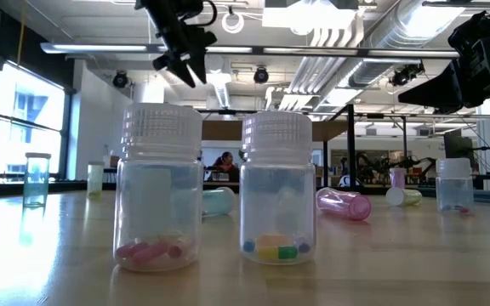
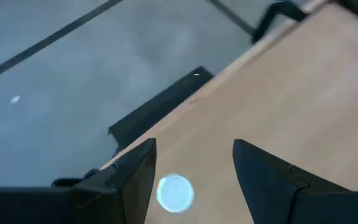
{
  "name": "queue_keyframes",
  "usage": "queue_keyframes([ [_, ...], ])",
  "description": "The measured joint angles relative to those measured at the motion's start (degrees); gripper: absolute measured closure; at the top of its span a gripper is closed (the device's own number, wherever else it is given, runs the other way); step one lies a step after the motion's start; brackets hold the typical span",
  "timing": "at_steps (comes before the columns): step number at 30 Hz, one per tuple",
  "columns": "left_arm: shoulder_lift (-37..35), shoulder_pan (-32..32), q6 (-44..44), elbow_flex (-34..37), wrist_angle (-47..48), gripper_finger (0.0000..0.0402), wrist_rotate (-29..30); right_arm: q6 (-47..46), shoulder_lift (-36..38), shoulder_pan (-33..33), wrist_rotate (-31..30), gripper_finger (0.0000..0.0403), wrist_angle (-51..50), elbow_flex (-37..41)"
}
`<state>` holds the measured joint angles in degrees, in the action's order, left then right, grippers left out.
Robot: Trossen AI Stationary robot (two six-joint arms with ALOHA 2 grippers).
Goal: Pick and place medicine bottles onto shelf by color
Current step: Put the top white transparent pill bottle on the shelf
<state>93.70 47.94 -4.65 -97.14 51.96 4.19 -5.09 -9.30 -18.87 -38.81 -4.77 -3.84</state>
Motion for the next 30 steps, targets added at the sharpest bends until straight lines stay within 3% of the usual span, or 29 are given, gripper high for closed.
queue_keyframes([
  [8,-5.6,-5.2,4.7,3.4,-1.0,0.0201,-2.1,0.0,0.0,0.0,0.0,0.0403,0.0,0.0],
  [15,-13.0,-14.7,4.9,17.6,-16.0,0.0202,-2.6,0.0,0.0,0.0,0.0,0.0403,0.0,0.0],
  [22,-16.1,-22.6,5.0,31.9,-30.8,0.0202,-2.6,0.0,0.0,0.0,0.0,0.0403,-0.2,0.0],
  [30,-16.5,-32.0,4.5,41.3,-42.8,0.0204,-2.5,0.0,0.0,0.0,0.0,0.0403,-0.2,0.0],
])
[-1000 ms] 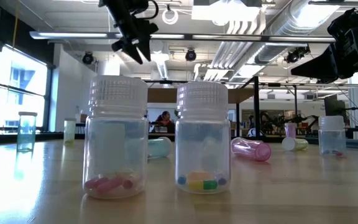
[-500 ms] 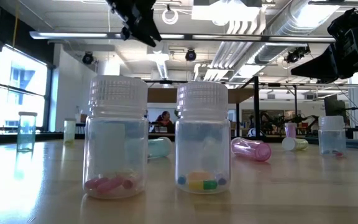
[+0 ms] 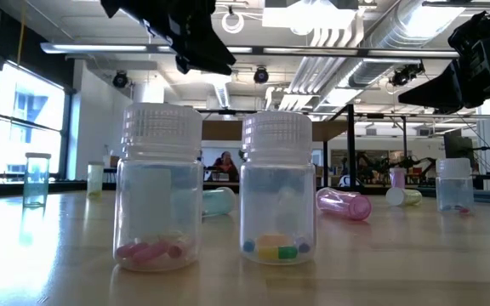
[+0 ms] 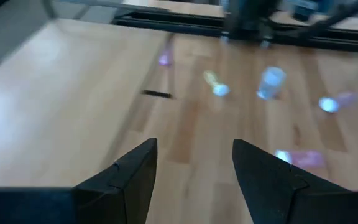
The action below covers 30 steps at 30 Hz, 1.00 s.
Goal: Pick and place medicine bottles onto shelf by color
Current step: Put the top white transparent pill bottle on the shelf
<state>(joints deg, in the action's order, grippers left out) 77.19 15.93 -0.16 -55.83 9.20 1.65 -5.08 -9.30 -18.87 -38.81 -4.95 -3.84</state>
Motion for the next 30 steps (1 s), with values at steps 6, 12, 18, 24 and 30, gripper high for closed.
queue_keyframes([
  [6,0.0,-6.8,-1.7,4.9,-9.0,0.0204,0.1,0.0,0.0,0.0,0.0,0.0403,0.0,0.0],
  [12,0.0,-12.6,-7.1,10.2,-16.3,0.0204,-0.1,0.0,0.0,0.0,0.0,0.0403,0.0,0.0],
  [18,-0.7,-17.1,-14.6,14.1,-20.6,0.0204,0.7,0.0,0.0,0.0,0.0,0.0403,0.0,0.0],
  [24,-0.7,-20.7,-17.1,16.7,-24.0,0.0204,1.9,-1.1,0.0,0.0,0.0,0.0403,0.0,0.0],
  [30,-0.7,-22.1,-17.3,16.7,-24.7,0.0204,2.9,-2.6,0.0,0.0,2.2,0.0403,0.3,0.0],
])
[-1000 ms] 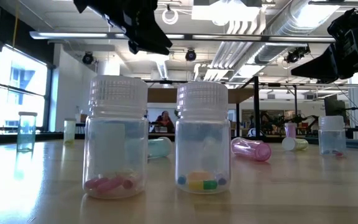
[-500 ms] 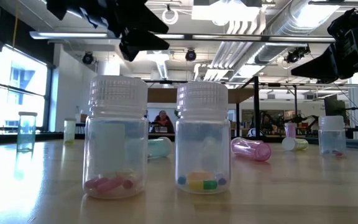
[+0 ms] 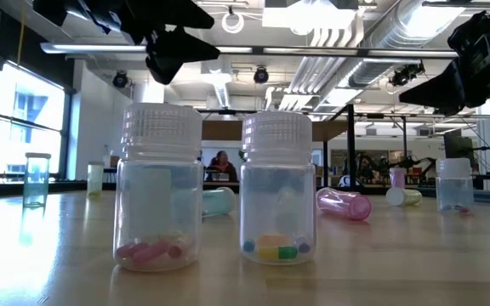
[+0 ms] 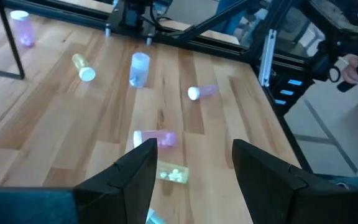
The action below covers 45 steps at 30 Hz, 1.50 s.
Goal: Pick and place medicine bottles onto shelf by color
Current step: Put the top white transparent pill bottle on the shelf
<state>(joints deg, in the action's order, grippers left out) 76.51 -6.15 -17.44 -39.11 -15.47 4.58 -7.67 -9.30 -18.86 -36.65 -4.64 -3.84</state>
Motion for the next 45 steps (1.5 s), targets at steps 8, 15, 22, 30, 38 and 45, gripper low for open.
queue_keyframes([
  [8,0.0,0.1,-0.2,0.0,-1.8,0.0204,0.3,1.9,0.0,0.0,6.3,0.0391,8.2,0.0],
  [15,0.0,0.1,-2.5,0.0,-2.5,0.0204,-2.7,0.6,-0.3,0.0,13.2,0.0288,9.6,-4.6],
  [22,0.0,0.1,-3.6,0.0,-2.5,0.0204,-2.7,-4.5,-4.3,0.0,18.0,0.0209,5.4,-13.6],
  [30,0.0,0.1,-3.5,0.0,-2.4,0.0204,-2.7,-17.1,-14.3,-0.5,24.9,0.0203,-8.1,-18.5],
  [38,0.0,0.1,-3.4,0.0,-2.4,0.0204,-2.6,-26.4,-26.5,-3.9,25.2,0.0203,-21.5,-26.0],
  [45,0.0,0.1,-3.4,0.0,-2.4,0.0204,-2.4,-26.4,-35.7,-7.7,16.9,0.0203,-34.4,-30.0],
])
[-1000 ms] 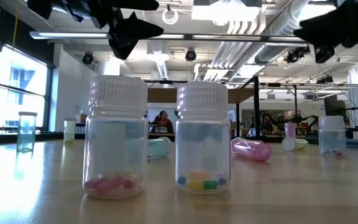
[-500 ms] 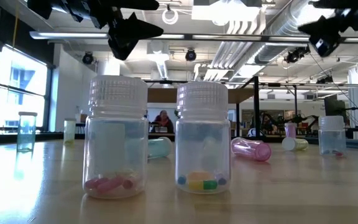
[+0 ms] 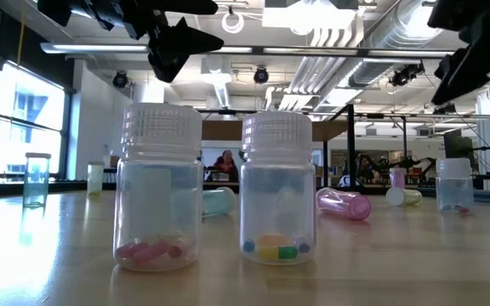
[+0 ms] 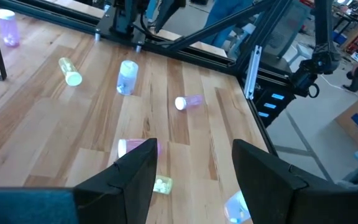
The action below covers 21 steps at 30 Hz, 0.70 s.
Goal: Pick and place medicine bottles onto shelf by color
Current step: Put the top white transparent pill bottle on the shelf
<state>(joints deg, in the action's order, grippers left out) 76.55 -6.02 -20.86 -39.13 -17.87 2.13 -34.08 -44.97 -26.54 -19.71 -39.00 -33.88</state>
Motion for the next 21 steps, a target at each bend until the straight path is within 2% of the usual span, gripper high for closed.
queue_keyframes([
  [13,0.0,0.0,0.0,0.0,0.0,0.0204,0.0,-7.5,-8.0,-2.1,-1.4,0.0203,1.2,4.1],
  [21,0.0,0.0,2.2,0.0,0.0,0.0204,0.0,-7.1,-11.9,-2.1,-2.9,0.0203,3.9,4.1],
])
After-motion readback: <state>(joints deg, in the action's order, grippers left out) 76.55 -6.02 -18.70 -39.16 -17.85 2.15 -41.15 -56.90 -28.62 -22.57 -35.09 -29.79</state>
